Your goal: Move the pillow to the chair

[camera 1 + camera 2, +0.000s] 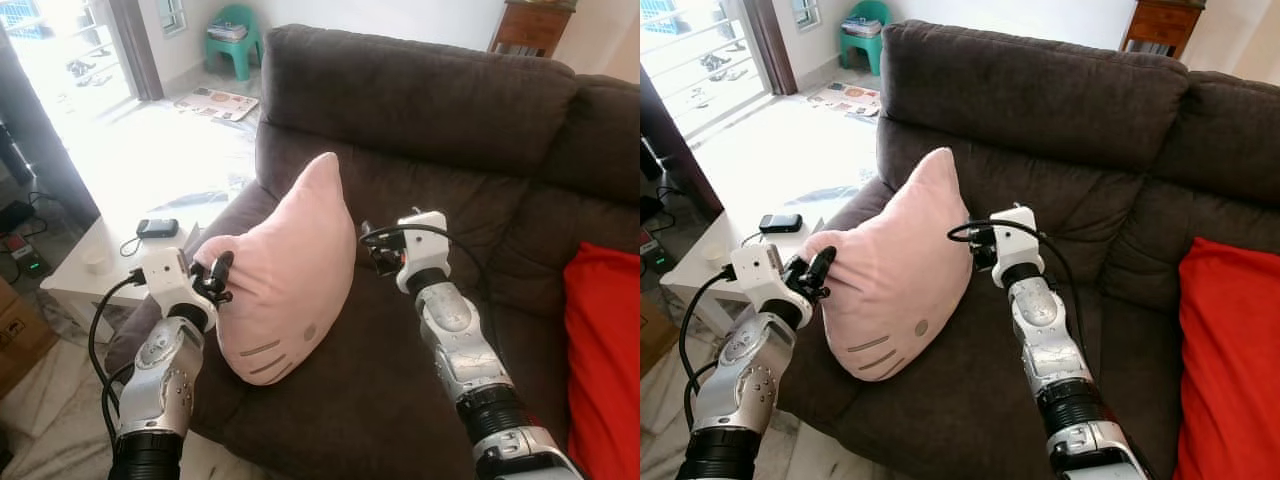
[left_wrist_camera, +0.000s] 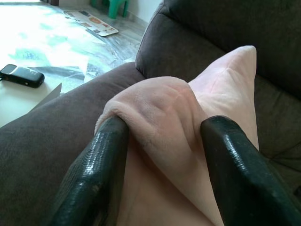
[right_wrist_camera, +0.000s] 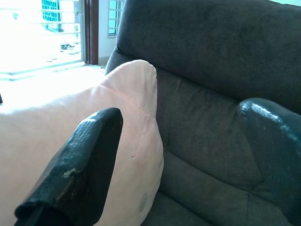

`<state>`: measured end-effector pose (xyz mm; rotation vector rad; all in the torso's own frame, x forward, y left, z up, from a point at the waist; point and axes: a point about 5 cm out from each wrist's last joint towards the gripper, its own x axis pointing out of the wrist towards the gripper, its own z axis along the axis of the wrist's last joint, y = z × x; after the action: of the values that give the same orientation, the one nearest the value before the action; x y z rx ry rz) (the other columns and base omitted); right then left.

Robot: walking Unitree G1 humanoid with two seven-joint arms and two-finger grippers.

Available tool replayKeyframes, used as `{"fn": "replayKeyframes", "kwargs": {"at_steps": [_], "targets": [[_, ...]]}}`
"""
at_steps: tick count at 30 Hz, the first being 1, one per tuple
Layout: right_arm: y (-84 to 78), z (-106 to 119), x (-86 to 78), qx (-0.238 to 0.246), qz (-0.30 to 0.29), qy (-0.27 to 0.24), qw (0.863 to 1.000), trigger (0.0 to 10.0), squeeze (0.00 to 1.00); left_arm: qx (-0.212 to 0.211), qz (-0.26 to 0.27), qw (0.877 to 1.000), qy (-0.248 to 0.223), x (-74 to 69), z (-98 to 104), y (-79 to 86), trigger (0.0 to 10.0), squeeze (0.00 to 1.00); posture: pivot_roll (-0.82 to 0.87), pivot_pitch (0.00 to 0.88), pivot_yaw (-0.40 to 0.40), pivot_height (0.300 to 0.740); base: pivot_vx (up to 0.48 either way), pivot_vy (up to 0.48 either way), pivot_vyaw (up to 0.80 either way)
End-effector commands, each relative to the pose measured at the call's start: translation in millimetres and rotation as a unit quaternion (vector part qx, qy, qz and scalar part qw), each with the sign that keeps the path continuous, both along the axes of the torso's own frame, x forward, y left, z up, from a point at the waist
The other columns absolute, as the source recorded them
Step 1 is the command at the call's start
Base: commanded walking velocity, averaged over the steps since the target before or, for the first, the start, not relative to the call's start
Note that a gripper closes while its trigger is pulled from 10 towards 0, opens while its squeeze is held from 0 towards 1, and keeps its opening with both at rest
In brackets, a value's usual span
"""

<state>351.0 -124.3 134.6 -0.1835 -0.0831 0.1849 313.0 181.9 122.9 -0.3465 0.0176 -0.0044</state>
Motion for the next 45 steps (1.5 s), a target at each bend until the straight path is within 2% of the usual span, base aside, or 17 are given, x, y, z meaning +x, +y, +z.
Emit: {"fn": "replayKeyframes", "kwargs": {"at_steps": [1,6,12,14,15,16,17,21,22,24,26,28,32,36,37,39,45], "targets": [[1.5,0,-0.6,0.002,0.003,0.002,1.000,10.0,0.00,0.001,0.008,1.000,-0.013,-1.0,6,2.2,10.0,1.00,0.08,0.034,-0.038,0.740,0.000,0.000,0.00],[1.3,1,-0.7,0.004,0.002,0.000,1.000,10.0,0.00,0.002,0.008,0.999,-0.033,-3.2,18,1.5,10.0,1.00,0.08,0.034,-0.038,0.740,0.000,0.000,0.00],[-1.3,-4,-3.7,0.004,0.000,0.006,1.000,10.0,0.00,0.090,0.005,0.995,-0.043,-17.5,32,-1.9,10.0,1.00,0.08,0.034,-0.038,0.740,0.000,0.000,0.00],[-1.0,-5,-4.4,0.004,0.000,0.006,1.000,10.0,0.00,0.101,0.007,0.994,-0.044,-20.8,33,-2.5,10.0,1.00,0.09,0.039,-0.033,0.740,0.000,0.000,0.00],[-0.3,-5,-5.0,0.006,0.001,0.007,1.000,10.0,0.00,0.110,0.010,0.993,-0.049,-23.9,34,-2.6,10.0,0.87,0.09,0.040,-0.032,0.740,0.000,0.000,0.00],[-0.3,-5,-5.0,0.006,0.001,0.007,1.000,10.0,0.00,0.110,0.010,0.993,-0.049,-23.9,34,-2.6,10.0,0.87,0.09,0.040,-0.032,0.740,0.000,0.000,0.00],[0.6,-5,-5.6,0.012,0.002,0.004,1.000,10.0,0.00,0.125,0.020,0.990,-0.058,-26.9,34,-2.1,10.0,0.00,0.10,0.038,-0.033,0.740,0.000,0.000,0.00],[-0.7,-4,-9.3,0.033,0.002,-0.010,0.999,10.0,0.00,0.182,0.036,0.979,-0.083,-30.8,34,-2.6,10.0,0.00,0.09,0.034,-0.032,0.740,0.000,0.000,0.00],[-0.7,-4,-9.3,0.033,0.002,-0.010,0.999,10.0,0.00,0.182,0.036,0.979,-0.083,-30.8,34,-2.6,10.0,0.00,0.09,0.034,-0.032,0.740,0.000,0.000,0.00],[-6.0,-2,-13.1,0.068,-0.005,-0.022,0.997,10.0,0.00,0.247,0.030,0.963,-0.103,-32.6,40,-6.5,10.0,0.00,0.09,0.032,-0.030,0.740,0.000,0.000,0.00],[-11.4,-1,-15.8,0.095,-0.016,-0.030,0.995,10.0,0.00,0.271,0.034,0.955,-0.111,-33.4,43,-7.1,10.0,0.00,0.09,0.032,-0.030,0.740,0.000,0.000,0.00],[-19.0,-4,-19.8,0.124,-0.029,-0.030,0.991,10.0,0.00,0.291,0.061,0.948,-0.114,-34.0,46,-2.8,10.0,0.00,0.09,0.030,-0.028,0.740,0.000,0.000,0.00],[-27.2,-13,-26.5,0.120,-0.031,-0.024,0.992,10.0,0.00,0.288,0.093,0.946,-0.111,-34.2,47,4.8,10.0,0.00,0.09,0.024,-0.029,0.740,0.000,0.000,0.00],[-46.7,-26,-30.8,0.096,-0.050,-0.010,0.994,10.0,0.00,0.291,0.099,0.945,-0.111,-34.1,46,7.0,10.0,0.00,0.10,0.009,-0.020,0.740,0.000,0.000,0.00],[-46.7,-26,-30.8,0.096,-0.050,-0.010,0.994,10.0,0.00,0.291,0.099,0.945,-0.111,-34.1,46,7.0,10.0,0.00,0.10,0.009,-0.020,0.740,0.000,0.000,0.00],[-60.3,-27,-31.8,0.090,-0.059,-0.008,0.994,10.0,0.00,0.293,0.103,0.944,-0.112,-34.4,45,8.4,10.0,0.00,0.09,0.000,-0.009,0.740,0.000,0.000,0.00],[-75.9,-30,-37.1,0.080,-0.062,-0.009,0.995,10.0,0.00,0.283,0.119,0.945,-0.110,-37.5,45,13.9,10.0,0.00,0.08,0.000,0.004,0.740,0.000,0.000,0.00]]}}
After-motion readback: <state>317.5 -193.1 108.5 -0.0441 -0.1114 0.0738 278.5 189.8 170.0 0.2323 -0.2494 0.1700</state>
